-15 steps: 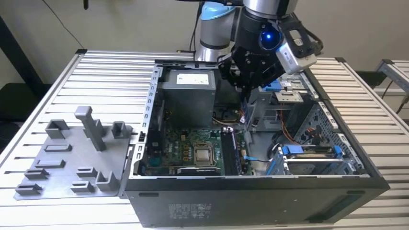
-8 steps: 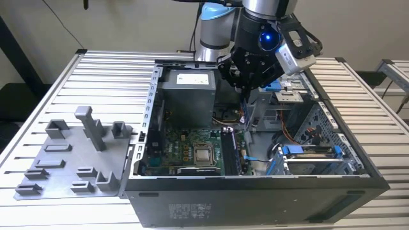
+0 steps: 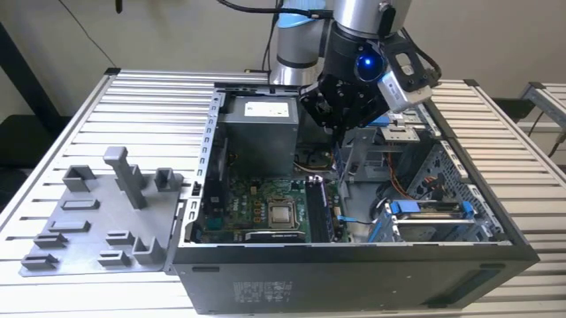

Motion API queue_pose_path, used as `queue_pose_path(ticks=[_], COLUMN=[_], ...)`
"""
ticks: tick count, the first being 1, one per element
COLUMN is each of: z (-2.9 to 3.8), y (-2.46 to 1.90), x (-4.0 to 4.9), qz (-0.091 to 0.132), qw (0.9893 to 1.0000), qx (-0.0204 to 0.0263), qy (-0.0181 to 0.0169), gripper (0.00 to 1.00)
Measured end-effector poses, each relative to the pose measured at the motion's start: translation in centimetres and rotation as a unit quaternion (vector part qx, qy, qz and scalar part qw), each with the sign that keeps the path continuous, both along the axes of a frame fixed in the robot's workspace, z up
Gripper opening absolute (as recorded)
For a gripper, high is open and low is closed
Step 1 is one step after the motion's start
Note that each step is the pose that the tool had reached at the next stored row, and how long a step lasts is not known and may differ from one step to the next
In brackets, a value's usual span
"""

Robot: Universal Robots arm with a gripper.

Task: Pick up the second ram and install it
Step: 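Insert the second ram into the second slot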

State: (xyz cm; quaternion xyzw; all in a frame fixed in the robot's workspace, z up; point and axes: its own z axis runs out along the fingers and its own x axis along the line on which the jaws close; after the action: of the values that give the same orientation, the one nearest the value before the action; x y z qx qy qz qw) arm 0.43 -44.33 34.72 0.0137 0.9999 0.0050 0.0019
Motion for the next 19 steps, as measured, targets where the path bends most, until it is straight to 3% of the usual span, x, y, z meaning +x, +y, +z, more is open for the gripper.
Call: queue_pose_path(ticks=[19], z=[-3.45], y=[-0.01], x=[-0.18], qz=[0.008], qw=[1.0], qx=[0.0], qy=[-0.0002], gripper=[0.14])
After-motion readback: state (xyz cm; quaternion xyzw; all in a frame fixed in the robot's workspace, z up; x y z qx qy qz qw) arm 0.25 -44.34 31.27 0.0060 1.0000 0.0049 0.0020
